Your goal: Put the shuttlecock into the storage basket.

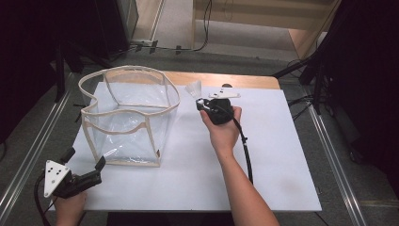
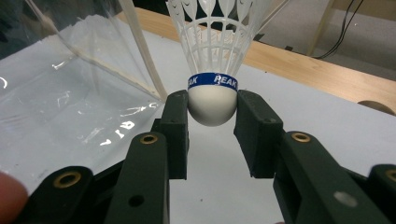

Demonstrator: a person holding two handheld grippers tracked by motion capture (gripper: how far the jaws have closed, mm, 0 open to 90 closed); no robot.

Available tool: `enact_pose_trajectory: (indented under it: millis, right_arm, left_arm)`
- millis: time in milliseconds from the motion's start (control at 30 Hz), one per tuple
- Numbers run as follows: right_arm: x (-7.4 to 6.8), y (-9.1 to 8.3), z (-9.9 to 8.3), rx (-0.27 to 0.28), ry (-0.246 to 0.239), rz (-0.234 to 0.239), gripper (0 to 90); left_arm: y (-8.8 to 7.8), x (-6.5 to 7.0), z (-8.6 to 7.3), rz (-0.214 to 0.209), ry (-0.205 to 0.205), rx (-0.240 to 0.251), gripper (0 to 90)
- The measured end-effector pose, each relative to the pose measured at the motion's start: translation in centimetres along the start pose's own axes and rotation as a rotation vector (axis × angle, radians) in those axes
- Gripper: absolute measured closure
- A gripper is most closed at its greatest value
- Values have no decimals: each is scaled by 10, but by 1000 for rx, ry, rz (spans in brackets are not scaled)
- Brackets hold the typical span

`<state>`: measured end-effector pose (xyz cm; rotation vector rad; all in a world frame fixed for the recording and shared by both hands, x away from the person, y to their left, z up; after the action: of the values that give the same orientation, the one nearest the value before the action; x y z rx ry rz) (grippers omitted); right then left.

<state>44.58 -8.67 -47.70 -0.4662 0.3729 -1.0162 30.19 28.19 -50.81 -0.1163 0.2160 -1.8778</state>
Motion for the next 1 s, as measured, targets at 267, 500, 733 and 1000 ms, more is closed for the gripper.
enact_pose_trajectory:
  millis: [267,500,733,1000]
  right_arm:
    - [-2,-11,9,28,2,2,632]
    - [-5,-18,17,45,-6,4,632]
    - [-8,-28,29,69,-15,12,632]
    - [-13,-34,39,90,-29,13,632]
  left_arm:
    - [0,0,0,-1,0,-1,0]
    - [0,0,0,-2,1,-1,0]
    - [0,0,0,-1,1,-3,0]
    - [0,0,0,-3,0,-2,0]
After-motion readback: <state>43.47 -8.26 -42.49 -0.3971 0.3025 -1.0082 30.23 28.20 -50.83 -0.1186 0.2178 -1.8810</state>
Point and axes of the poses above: each handheld gripper's, and its own axes: y roughly forward along the jaws, z roughly out of its top, x roughly to its right, the point moved 9 cm from there along y, roughly forward along the jaws, and after that the axes turned 1 degree about -x, right-handed, at the moved point
